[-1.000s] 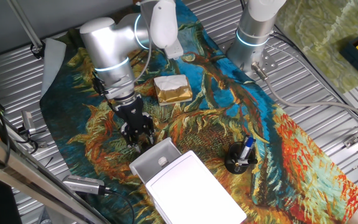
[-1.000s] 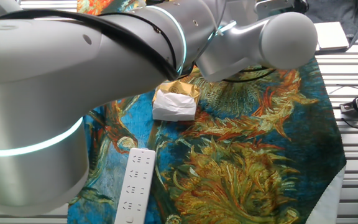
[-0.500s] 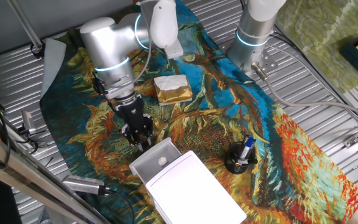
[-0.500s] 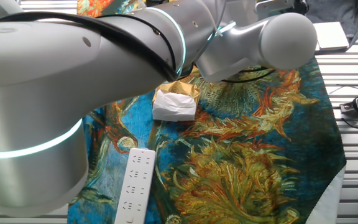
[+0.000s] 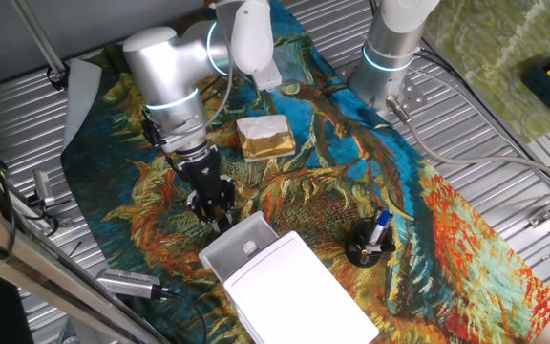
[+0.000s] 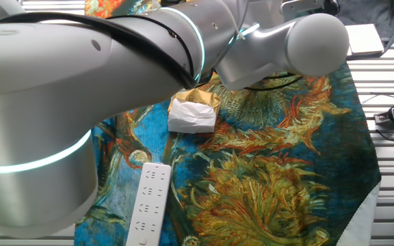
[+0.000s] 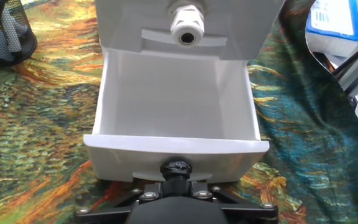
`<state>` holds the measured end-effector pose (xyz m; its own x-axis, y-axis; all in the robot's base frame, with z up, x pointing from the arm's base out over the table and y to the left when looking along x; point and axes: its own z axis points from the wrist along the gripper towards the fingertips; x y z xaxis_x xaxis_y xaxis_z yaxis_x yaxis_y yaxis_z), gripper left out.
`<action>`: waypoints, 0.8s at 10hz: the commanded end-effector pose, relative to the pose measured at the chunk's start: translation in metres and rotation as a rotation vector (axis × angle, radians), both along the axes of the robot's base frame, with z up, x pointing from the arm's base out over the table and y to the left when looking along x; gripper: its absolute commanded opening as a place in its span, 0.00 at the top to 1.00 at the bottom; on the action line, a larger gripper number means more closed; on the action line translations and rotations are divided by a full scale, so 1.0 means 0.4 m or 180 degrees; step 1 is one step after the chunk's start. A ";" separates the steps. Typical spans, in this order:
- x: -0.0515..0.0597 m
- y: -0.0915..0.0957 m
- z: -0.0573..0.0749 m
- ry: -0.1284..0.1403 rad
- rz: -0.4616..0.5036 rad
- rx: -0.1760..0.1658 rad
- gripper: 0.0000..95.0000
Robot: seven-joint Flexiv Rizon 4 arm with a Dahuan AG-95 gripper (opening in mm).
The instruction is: Grasp the handle and close the drawer
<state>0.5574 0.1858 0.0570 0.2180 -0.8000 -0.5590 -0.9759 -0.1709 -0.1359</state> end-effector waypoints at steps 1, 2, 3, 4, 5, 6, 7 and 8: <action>0.000 0.002 0.000 0.0001 -0.0006 0.0000 1.00; -0.001 0.003 0.000 0.0004 -0.0010 0.0000 1.00; -0.001 0.007 -0.001 0.0008 -0.0020 0.0000 1.00; -0.001 0.009 -0.002 0.0008 -0.0020 0.0002 1.00; -0.002 0.012 -0.001 0.0009 -0.0022 0.0003 1.00; -0.002 0.013 -0.001 0.0012 -0.0025 0.0002 1.00; -0.002 0.016 0.001 0.0016 -0.0032 -0.0001 1.00; -0.002 0.019 0.000 0.0016 -0.0032 0.0000 1.00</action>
<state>0.5555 0.1943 0.0575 0.2067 -0.8015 -0.5611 -0.9783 -0.1618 -0.1291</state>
